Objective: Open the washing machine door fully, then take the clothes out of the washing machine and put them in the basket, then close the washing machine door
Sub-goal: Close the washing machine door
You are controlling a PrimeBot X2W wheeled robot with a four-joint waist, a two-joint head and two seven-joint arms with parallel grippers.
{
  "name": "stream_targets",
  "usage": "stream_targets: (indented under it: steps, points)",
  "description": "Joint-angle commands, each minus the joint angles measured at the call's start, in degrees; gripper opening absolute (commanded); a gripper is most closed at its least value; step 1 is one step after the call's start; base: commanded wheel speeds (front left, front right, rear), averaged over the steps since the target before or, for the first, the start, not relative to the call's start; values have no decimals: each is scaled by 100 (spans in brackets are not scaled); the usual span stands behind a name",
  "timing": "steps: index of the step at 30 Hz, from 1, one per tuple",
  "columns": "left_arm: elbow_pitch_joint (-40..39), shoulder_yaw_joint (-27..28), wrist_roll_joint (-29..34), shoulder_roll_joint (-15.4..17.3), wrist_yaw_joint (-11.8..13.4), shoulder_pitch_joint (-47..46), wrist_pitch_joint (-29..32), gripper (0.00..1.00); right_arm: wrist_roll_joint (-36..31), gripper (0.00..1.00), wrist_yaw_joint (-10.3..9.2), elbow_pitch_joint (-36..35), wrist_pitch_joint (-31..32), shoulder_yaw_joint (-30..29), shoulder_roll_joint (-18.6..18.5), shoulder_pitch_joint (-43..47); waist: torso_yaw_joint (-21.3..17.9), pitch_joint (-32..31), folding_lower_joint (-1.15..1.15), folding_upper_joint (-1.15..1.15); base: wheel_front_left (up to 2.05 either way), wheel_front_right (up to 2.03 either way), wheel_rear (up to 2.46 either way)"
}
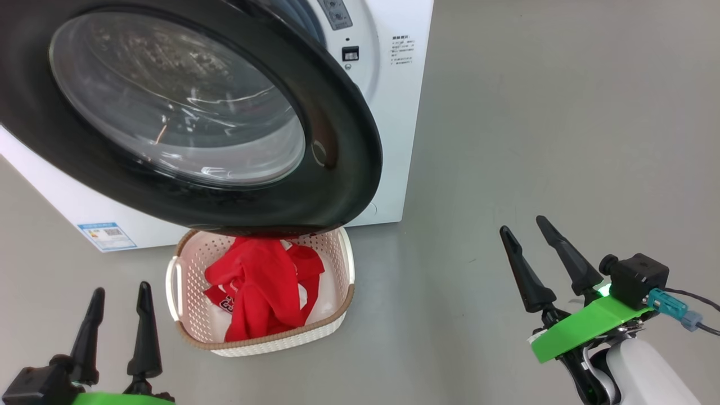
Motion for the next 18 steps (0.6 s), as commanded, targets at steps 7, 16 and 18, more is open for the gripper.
stream_targets:
  steps: [7, 16, 18]
  points:
    - [-111, 172, 89, 44, -98, -203, -53, 100, -14, 0, 9, -320, -27, 112, -109, -227, 122, 132, 0, 0, 0, 0, 0]
    - [-183, 127, 119, 3, -145, -409, -53, 100, -47, 0, 9, -465, -27, 646, -156, -825, 526, 553, 0, 0, 0, 0, 0]
    - [-194, 125, 122, -12, -153, -446, -53, 100, 58, 0, 9, -418, -27, 797, -164, -966, 624, 647, 0, 0, 0, 0, 0]
